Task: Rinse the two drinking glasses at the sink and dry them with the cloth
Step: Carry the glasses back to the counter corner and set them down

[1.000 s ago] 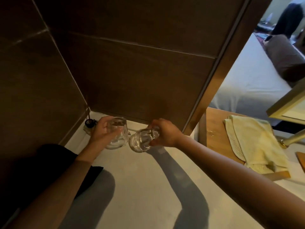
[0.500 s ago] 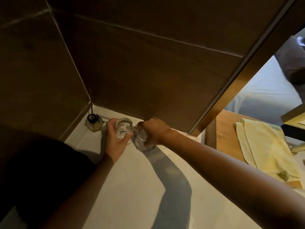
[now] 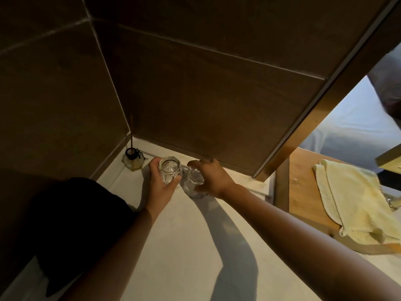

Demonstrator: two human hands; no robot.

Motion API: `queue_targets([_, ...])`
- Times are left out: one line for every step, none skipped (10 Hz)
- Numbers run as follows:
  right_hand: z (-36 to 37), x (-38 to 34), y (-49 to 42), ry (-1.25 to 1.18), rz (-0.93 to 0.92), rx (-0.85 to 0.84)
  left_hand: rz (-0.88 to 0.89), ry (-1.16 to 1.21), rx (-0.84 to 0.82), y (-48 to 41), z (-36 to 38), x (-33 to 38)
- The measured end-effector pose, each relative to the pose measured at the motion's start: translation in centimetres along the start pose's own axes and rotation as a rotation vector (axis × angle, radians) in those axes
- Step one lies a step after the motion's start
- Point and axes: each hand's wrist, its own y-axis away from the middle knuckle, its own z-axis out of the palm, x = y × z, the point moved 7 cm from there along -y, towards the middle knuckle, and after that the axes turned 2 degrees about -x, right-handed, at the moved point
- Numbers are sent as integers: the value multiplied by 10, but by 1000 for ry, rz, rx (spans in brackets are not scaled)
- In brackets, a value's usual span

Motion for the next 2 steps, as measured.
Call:
queue_targets([4,9,12,-184,44,143,-64,-86,-7,-2,3,-5])
queue_targets([20,15,46,-460,107,292,-50,-166,53,28,3,-4])
